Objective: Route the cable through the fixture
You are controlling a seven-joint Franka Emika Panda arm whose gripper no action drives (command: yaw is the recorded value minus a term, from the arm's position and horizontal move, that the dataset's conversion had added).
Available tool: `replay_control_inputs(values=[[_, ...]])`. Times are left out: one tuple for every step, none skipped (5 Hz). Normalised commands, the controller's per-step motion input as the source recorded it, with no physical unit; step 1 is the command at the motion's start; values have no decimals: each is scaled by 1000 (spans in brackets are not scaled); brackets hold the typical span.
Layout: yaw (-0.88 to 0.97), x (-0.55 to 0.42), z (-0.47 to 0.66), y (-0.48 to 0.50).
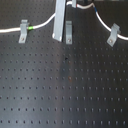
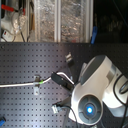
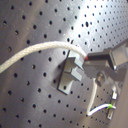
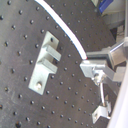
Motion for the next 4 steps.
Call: replay_control_inputs(values=[[-454, -319, 344, 368], [-540, -299, 327, 314], [-491, -342, 290, 227], [0, 0, 36, 0]])
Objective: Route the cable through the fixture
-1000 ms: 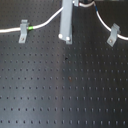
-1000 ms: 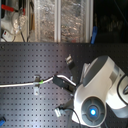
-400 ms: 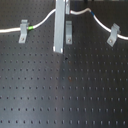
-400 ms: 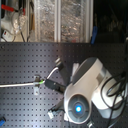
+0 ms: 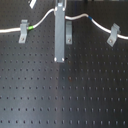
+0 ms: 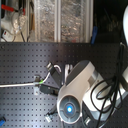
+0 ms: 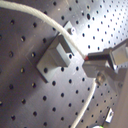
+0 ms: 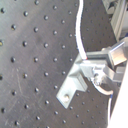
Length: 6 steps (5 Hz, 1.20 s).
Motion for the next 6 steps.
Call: replay_control_inputs(values=[[-297, -136, 244, 5], [-243, -99, 391, 3], [-137, -152, 200, -11], [0, -152, 200, 27], [154, -223, 227, 7], [163, -169, 281, 119]])
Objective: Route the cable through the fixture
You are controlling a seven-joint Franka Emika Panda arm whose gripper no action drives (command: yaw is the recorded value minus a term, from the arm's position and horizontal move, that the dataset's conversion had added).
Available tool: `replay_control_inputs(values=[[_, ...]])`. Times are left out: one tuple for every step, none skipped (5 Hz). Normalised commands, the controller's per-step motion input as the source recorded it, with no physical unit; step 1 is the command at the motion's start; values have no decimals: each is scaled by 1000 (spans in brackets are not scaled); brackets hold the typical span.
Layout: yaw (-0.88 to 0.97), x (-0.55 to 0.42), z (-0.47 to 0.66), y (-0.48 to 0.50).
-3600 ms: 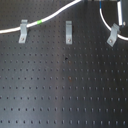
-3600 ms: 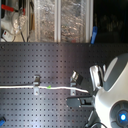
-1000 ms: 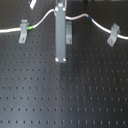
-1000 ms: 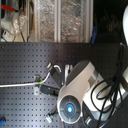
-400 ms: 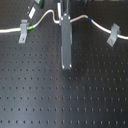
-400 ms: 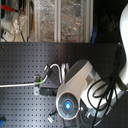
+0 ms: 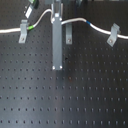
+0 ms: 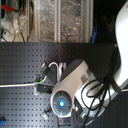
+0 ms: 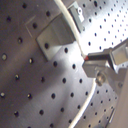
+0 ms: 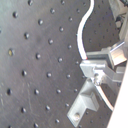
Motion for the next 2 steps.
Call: replay_control_inputs(values=[[320, 185, 195, 368], [363, 262, 138, 194]])
